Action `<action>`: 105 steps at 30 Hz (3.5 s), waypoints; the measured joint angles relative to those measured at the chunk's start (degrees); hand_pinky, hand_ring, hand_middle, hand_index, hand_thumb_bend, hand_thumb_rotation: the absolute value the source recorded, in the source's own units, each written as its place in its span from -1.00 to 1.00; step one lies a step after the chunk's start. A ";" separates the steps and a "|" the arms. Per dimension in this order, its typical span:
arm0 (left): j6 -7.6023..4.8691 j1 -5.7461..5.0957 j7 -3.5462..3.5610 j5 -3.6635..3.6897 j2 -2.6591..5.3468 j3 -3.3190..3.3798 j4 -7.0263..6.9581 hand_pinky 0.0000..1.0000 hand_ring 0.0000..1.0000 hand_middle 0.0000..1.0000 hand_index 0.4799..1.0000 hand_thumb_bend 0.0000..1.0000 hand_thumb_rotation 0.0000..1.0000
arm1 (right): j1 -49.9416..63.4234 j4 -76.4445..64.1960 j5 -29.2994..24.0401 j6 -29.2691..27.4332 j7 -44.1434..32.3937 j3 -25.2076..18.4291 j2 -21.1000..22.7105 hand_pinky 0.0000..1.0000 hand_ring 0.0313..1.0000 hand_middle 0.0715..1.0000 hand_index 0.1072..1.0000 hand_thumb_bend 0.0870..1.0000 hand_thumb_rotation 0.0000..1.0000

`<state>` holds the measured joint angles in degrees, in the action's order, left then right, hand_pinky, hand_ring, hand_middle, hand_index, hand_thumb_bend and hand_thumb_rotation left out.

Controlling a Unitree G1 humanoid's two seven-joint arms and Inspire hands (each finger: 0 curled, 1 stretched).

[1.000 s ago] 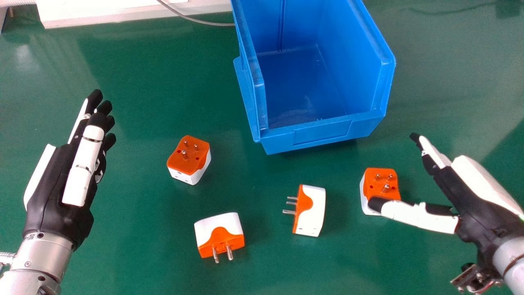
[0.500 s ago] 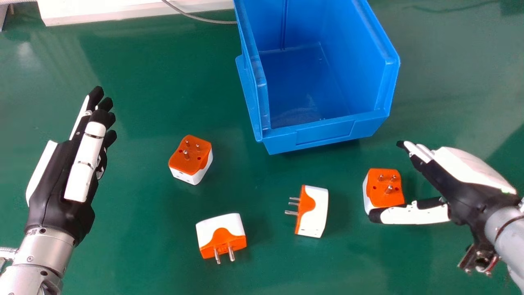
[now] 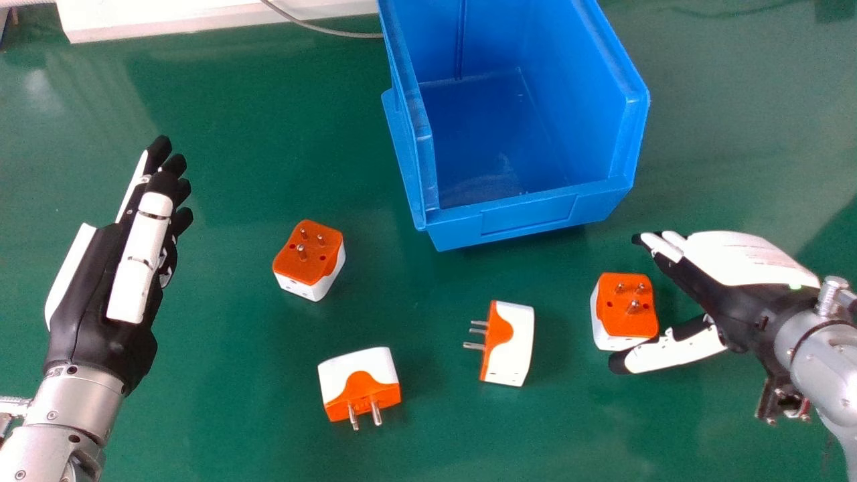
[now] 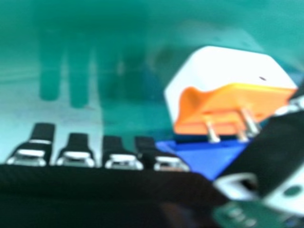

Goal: Pick all objects and put in blue box

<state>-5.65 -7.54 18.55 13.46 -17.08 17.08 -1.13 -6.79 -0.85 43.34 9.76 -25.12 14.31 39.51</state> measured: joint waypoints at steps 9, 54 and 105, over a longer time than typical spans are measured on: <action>0.04 -0.24 0.03 0.00 -0.01 0.03 -0.19 1.00 1.00 1.00 1.00 -0.13 0.93 | -1.78 2.71 2.13 -4.30 0.47 1.41 1.30 0.79 0.93 1.00 0.89 0.08 -0.06; 1.07 -1.45 -0.08 0.03 -0.02 0.09 -2.65 1.00 1.00 1.00 1.00 -0.03 0.91 | -7.38 8.83 5.90 -10.94 3.55 5.34 1.12 0.70 0.86 0.89 0.74 0.00 -0.06; 2.68 -3.23 -0.05 0.09 -0.02 0.22 -6.72 0.96 1.00 1.00 1.00 0.05 0.87 | -10.73 21.12 8.31 -16.38 29.44 11.46 -3.00 -0.04 -0.04 -0.01 -0.21 -0.04 -0.95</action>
<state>-2.98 -10.78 18.50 13.55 -17.10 17.30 -7.86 -17.52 20.28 51.65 -6.62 4.32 25.78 36.50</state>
